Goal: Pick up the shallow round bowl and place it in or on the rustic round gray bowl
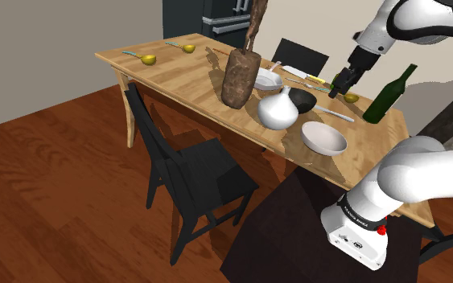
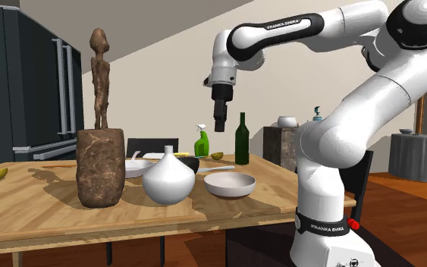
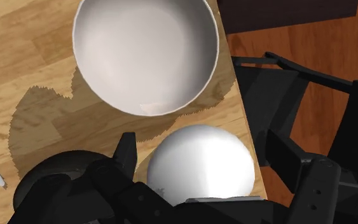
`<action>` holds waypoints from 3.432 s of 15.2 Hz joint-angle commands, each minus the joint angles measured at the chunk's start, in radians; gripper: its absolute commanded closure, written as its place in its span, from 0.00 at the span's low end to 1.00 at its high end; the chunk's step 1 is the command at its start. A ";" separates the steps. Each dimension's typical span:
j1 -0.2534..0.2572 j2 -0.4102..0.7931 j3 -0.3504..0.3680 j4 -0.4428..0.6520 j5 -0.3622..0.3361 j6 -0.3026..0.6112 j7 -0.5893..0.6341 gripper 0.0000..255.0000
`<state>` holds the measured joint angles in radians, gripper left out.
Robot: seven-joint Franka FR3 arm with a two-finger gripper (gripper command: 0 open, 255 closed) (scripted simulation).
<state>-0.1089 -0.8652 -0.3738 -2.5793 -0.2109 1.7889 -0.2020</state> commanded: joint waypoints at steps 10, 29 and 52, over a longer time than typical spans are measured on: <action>-0.057 0.180 -0.308 -0.071 -0.142 0.235 -0.246 0.00; -0.015 0.358 -0.484 -0.117 -0.162 0.453 -0.348 0.00; -0.052 0.233 -0.377 -0.022 -0.148 0.233 -0.317 1.00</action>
<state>-0.1605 -0.6247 -0.7594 -2.6131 -0.3629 2.0420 -0.5211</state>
